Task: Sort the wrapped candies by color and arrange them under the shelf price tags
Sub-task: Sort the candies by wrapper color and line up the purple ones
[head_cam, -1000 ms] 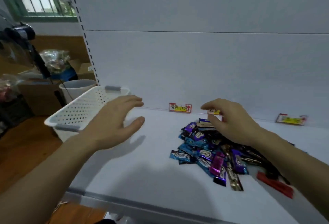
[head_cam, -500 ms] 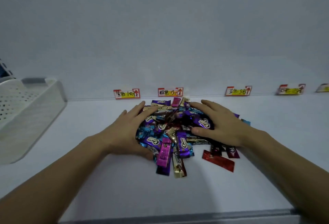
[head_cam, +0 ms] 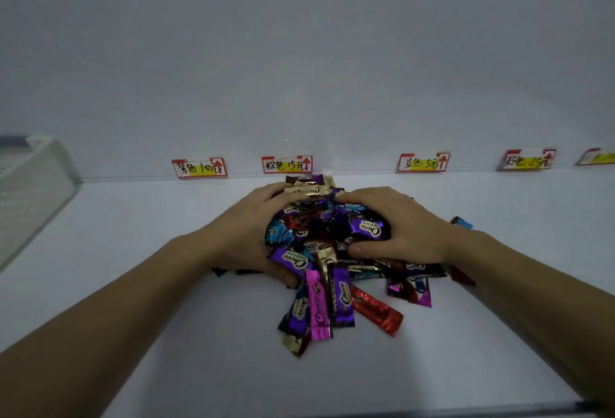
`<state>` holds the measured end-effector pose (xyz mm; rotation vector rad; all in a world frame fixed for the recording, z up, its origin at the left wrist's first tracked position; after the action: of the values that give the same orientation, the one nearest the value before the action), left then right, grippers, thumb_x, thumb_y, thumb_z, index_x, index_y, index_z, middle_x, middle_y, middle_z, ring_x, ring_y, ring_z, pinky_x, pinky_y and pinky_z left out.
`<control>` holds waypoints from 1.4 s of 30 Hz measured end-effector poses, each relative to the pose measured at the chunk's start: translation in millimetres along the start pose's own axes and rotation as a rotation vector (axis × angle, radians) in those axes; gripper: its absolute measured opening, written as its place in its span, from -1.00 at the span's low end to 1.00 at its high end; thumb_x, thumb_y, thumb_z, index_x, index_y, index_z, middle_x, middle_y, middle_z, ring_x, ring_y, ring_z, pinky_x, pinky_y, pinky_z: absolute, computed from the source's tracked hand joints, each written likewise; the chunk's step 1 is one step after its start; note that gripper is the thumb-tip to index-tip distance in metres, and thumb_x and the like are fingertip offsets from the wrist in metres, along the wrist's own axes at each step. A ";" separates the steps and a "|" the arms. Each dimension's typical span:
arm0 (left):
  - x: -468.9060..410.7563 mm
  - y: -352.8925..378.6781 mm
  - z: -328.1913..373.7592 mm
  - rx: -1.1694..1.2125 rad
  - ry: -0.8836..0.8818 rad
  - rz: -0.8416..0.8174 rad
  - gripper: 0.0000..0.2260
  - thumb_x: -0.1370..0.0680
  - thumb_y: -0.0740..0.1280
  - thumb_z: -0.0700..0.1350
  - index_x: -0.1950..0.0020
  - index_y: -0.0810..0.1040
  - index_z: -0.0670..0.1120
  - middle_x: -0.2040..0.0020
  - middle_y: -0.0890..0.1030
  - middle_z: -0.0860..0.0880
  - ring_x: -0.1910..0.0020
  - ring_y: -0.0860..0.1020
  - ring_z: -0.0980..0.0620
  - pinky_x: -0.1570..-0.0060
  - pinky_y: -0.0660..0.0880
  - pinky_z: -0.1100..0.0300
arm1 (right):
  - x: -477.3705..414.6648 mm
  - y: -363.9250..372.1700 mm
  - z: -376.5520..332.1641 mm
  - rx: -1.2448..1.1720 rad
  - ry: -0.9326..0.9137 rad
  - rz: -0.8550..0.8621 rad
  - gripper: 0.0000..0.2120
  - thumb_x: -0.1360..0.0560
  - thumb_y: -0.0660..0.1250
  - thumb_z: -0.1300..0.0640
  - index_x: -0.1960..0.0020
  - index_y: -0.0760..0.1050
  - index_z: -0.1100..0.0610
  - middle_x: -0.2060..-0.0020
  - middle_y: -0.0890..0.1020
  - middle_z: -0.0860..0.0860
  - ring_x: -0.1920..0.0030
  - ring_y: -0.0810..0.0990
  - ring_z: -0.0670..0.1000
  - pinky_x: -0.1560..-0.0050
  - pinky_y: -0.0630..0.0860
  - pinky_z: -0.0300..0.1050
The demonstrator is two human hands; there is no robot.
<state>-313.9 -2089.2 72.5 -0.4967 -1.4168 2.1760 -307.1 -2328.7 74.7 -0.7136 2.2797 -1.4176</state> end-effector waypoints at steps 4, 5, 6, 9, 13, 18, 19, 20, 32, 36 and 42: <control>-7.0 13.3 27.3 -0.004 -0.013 0.011 0.12 -0.14 0.56 0.41 -0.58 0.08 0.24 -0.58 0.12 0.12 -0.52 0.11 0.13 -0.43 0.02 0.33 | 21.2 -7.7 18.2 -0.014 0.000 -0.004 -0.24 -0.38 0.27 -0.50 -0.51 0.21 -0.28 -0.36 0.43 -0.23 -0.32 0.38 -0.17 -0.36 0.36 -0.08; -8.5 17.0 35.7 -0.002 -0.015 0.015 0.12 -0.14 0.56 0.41 -0.58 0.09 0.22 -0.58 0.12 0.11 -0.53 0.10 0.12 -0.44 0.01 0.32 | 28.3 -10.1 23.2 -0.018 0.001 -0.001 -0.26 -0.38 0.27 -0.50 -0.49 0.21 -0.32 -0.34 0.41 -0.28 -0.32 0.36 -0.19 -0.35 0.35 -0.10; -10.5 20.2 44.2 0.001 -0.016 0.022 0.12 -0.14 0.56 0.41 -0.59 0.10 0.20 -0.59 0.11 0.11 -0.53 0.08 0.12 -0.44 0.00 0.31 | 35.1 -13.1 27.4 -0.017 -0.001 0.006 -0.27 -0.37 0.27 -0.49 -0.48 0.20 -0.36 -0.32 0.39 -0.34 -0.32 0.35 -0.21 -0.34 0.34 -0.14; -18.1 30.6 60.9 0.007 -0.042 0.014 0.13 -0.14 0.52 0.44 -0.59 0.06 0.23 -0.60 0.07 0.11 -0.54 0.05 0.13 -0.47 -0.01 0.26 | 51.8 -22.4 35.9 -0.014 0.002 0.009 -0.33 -0.37 0.27 -0.49 -0.43 0.15 -0.47 -0.25 0.31 -0.49 -0.30 0.34 -0.29 -0.30 0.32 -0.25; -20.0 36.2 63.3 0.016 -0.078 0.020 0.13 -0.11 0.43 0.55 -0.58 0.01 0.31 -0.61 0.03 0.13 -0.57 0.06 0.05 -0.56 0.08 -0.04 | 63.9 -26.7 42.2 -0.049 -0.028 0.093 -0.29 -0.41 0.34 -0.40 -0.49 0.24 -0.28 -0.39 0.36 -0.24 -0.36 0.36 -0.22 -0.34 0.31 -0.27; -17.0 25.0 64.8 -0.038 -0.067 0.122 0.10 -0.11 0.30 0.63 -0.56 0.01 0.33 -0.63 0.03 0.11 -0.61 -0.02 0.04 -0.53 -0.07 -0.33 | 70.6 -41.3 33.3 -0.029 -0.099 0.266 -0.35 -0.36 0.47 -0.33 -0.38 0.43 -0.16 -0.37 0.42 -0.16 -0.41 0.36 -0.17 -0.36 0.33 -0.19; -14.7 22.4 66.8 -0.024 -0.048 0.138 0.07 -0.13 0.28 0.64 -0.56 0.05 0.33 -0.62 0.06 0.14 -0.60 -0.01 0.06 -0.52 -0.03 -0.34 | 73.1 -43.1 32.4 -0.020 -0.104 0.274 -0.38 -0.34 0.48 -0.34 -0.33 0.46 -0.19 -0.33 0.43 -0.16 -0.39 0.36 -0.17 -0.34 0.32 -0.24; -11.5 20.2 69.2 -0.009 -0.023 0.147 0.01 -0.17 0.26 0.64 -0.55 0.11 0.33 -0.60 0.09 0.17 -0.59 0.02 0.09 -0.52 0.04 -0.32 | 76.3 -44.7 31.6 -0.014 -0.106 0.280 -0.41 -0.32 0.48 -0.36 -0.29 0.48 -0.22 -0.28 0.44 -0.16 -0.35 0.37 -0.17 -0.29 0.31 -0.29; -6.2 13.2 97.4 0.016 0.132 0.456 -0.67 -0.56 0.28 0.12 -0.25 0.60 0.04 -0.08 0.54 0.14 -0.09 0.51 0.11 -0.05 0.50 -0.04 | 86.4 -51.8 25.7 0.038 -0.071 0.363 -0.61 -0.39 0.43 -0.27 -0.07 0.63 -0.03 0.20 0.56 -0.19 0.11 0.54 -0.12 0.11 0.48 -0.14; 0.6 7.6 94.9 0.125 0.128 0.550 -0.78 -0.57 0.33 -0.03 -0.19 0.63 -0.01 0.04 0.57 0.14 0.03 0.55 0.11 0.03 0.52 0.19 | 90.5 -61.0 15.5 -0.116 -0.042 0.438 -0.73 -0.42 0.50 -0.10 -0.03 0.62 0.01 0.25 0.60 -0.13 0.18 0.57 -0.08 0.20 0.47 -0.13; 3.5 6.8 104.3 0.246 0.151 0.550 -0.68 -0.52 0.39 0.14 -0.19 0.61 0.00 0.12 0.61 0.15 0.12 0.57 0.04 0.11 0.52 0.22 | 62.4 -55.0 -15.4 -0.767 0.015 0.474 -0.88 -0.51 0.44 0.27 0.15 0.53 0.26 0.47 0.58 0.03 0.40 0.55 0.03 0.30 0.53 -0.13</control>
<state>-375.1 -2166.6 107.3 -1.0274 -0.9881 2.6197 -353.4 -2374.6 128.6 -0.3000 2.7487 -0.3199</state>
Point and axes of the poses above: each hand's wrist, its own x-axis away from the middle knuckle, its own y-axis out of the palm, z = x × y, the point moved 5 cm from there along -x, towards the middle knuckle
